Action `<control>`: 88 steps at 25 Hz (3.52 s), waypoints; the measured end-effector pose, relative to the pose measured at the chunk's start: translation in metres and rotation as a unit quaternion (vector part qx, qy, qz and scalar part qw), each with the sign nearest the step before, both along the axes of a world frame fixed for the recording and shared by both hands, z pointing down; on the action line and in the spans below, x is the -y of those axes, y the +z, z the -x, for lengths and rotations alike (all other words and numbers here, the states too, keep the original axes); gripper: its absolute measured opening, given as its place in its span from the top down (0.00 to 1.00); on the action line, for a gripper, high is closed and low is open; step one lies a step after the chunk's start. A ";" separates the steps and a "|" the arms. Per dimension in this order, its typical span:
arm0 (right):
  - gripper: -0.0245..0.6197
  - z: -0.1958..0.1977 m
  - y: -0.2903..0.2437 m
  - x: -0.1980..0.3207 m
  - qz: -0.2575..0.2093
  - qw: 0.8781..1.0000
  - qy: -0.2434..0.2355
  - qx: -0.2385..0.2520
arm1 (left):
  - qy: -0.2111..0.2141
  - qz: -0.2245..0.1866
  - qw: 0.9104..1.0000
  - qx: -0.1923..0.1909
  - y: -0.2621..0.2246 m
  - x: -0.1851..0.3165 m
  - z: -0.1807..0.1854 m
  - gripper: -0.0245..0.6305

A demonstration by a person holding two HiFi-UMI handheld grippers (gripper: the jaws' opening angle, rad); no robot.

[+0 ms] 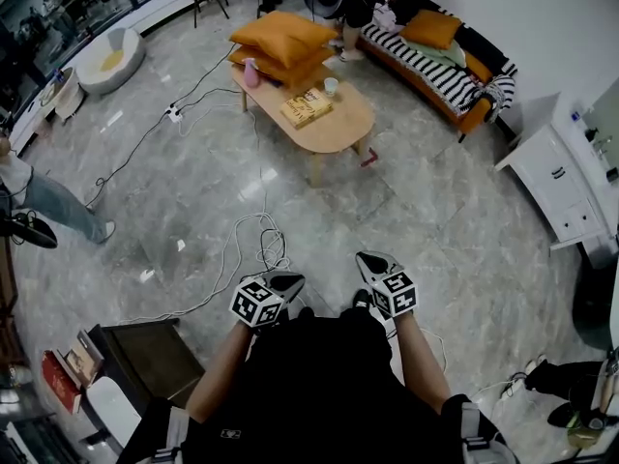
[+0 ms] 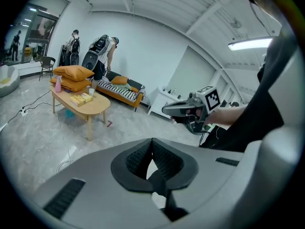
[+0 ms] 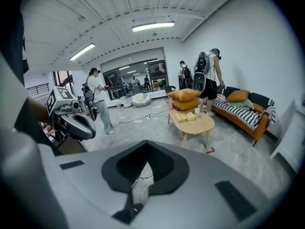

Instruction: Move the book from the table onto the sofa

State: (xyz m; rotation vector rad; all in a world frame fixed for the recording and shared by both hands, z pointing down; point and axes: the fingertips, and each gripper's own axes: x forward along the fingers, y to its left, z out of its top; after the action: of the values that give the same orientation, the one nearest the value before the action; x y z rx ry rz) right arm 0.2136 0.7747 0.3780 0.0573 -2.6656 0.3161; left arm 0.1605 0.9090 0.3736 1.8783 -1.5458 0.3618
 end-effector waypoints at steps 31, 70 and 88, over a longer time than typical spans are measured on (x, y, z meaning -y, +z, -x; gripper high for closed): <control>0.95 -0.056 0.022 0.151 -0.014 0.990 -0.141 -0.021 | -0.212 -0.024 0.977 0.019 -0.004 0.111 -0.032 0.95; 0.95 0.151 0.017 0.170 -0.045 0.983 -0.160 -0.076 | -0.113 -0.003 0.994 -0.005 0.004 0.185 0.154 0.95; 0.95 0.193 0.035 0.218 -0.012 0.982 -0.162 -0.093 | -0.197 -0.029 0.979 -0.044 -0.011 0.216 0.214 0.95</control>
State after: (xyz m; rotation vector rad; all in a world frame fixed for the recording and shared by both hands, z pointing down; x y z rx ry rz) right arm 0.0207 0.5571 0.4135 -0.3204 -2.4411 0.1622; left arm -0.0534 0.6928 0.3628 1.5575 -1.8325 0.0537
